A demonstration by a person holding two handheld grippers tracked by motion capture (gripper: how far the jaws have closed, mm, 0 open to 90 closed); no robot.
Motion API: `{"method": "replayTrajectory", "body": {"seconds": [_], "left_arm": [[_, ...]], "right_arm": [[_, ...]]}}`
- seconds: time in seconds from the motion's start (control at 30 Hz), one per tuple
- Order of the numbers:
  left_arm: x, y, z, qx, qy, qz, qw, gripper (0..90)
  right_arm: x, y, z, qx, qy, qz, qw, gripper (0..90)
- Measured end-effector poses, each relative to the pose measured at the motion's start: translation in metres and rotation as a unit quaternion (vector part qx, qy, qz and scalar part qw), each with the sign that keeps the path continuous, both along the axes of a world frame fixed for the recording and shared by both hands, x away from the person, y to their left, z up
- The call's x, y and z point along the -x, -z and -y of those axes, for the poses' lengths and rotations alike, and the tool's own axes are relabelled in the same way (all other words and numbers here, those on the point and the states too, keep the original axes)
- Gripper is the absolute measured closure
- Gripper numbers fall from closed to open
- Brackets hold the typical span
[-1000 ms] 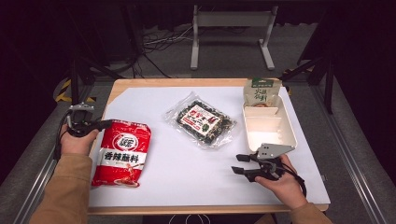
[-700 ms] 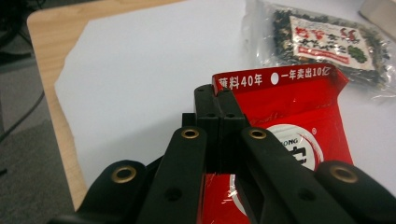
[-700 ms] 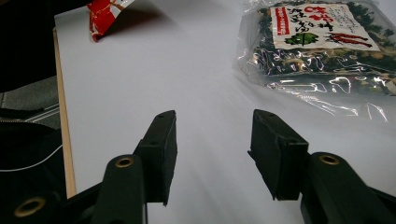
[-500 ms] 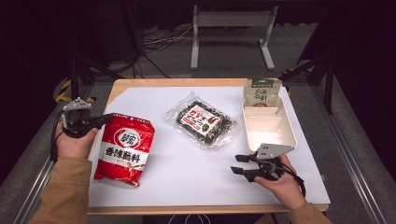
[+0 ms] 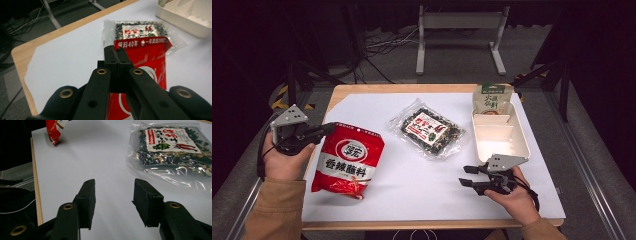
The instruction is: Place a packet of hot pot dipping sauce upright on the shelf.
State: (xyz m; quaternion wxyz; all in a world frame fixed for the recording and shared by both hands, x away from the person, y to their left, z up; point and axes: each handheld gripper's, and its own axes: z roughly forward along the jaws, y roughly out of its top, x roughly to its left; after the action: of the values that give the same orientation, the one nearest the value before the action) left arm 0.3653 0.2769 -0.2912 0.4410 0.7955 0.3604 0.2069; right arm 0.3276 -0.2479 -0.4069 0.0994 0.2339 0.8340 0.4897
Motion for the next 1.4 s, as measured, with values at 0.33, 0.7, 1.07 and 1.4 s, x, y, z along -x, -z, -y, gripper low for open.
{"method": "replayTrajectory", "body": {"seconds": [0.33,0.7,1.07,1.4], "left_arm": [[0.030,-0.015,0.014,-0.006,0.055,0.033,0.9979,90.0],[0.055,-0.027,0.035,-0.008,0.110,0.062,0.9920,90.0],[0.058,-0.035,0.062,0.020,0.150,0.082,0.9850,90.0],[0.056,-0.033,0.102,0.054,0.212,0.082,0.9724,90.0]], "right_arm": [[0.003,-0.002,-0.004,-0.002,-0.006,0.004,1.0000,52.7],[0.009,-0.007,-0.011,-0.001,-0.022,0.014,0.9997,52.7],[0.008,-0.012,-0.016,-0.008,-0.030,0.019,0.9993,52.5],[0.009,-0.020,-0.021,-0.034,-0.038,0.018,0.9985,50.0]]}}
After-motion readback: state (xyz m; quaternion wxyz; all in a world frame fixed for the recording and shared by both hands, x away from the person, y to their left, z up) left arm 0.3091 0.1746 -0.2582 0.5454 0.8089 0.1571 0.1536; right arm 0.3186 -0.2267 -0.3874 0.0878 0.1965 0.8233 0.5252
